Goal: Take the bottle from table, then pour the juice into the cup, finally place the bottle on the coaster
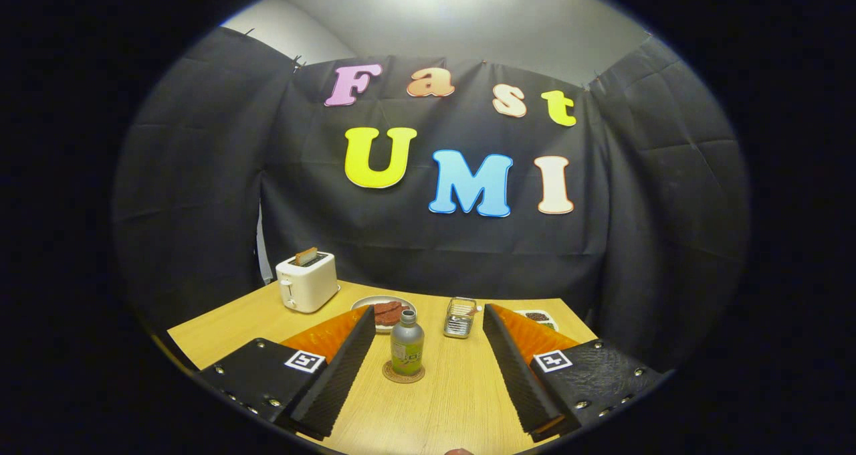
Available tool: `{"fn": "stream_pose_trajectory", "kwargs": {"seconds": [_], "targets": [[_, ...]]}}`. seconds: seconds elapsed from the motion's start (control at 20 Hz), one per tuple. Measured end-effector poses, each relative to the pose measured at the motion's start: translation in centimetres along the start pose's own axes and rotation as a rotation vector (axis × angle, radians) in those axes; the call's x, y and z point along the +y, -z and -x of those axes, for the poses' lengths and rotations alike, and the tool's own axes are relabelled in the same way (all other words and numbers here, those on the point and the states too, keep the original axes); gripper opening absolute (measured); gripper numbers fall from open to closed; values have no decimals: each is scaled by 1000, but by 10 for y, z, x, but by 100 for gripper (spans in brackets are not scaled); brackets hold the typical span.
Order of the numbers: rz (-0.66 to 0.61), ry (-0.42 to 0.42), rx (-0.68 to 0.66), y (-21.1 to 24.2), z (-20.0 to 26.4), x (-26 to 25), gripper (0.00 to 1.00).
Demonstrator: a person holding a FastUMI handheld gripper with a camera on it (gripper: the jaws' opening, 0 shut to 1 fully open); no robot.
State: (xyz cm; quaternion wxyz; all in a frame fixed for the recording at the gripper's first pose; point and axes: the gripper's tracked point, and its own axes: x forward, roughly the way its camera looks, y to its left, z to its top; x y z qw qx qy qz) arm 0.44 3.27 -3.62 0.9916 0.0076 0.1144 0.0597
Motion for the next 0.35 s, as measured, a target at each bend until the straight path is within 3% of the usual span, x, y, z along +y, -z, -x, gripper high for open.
{"fn": "stream_pose_trajectory", "kwargs": {"seconds": [0.35], "targets": [[-38,32,-85,-8,48,1,98]]}}
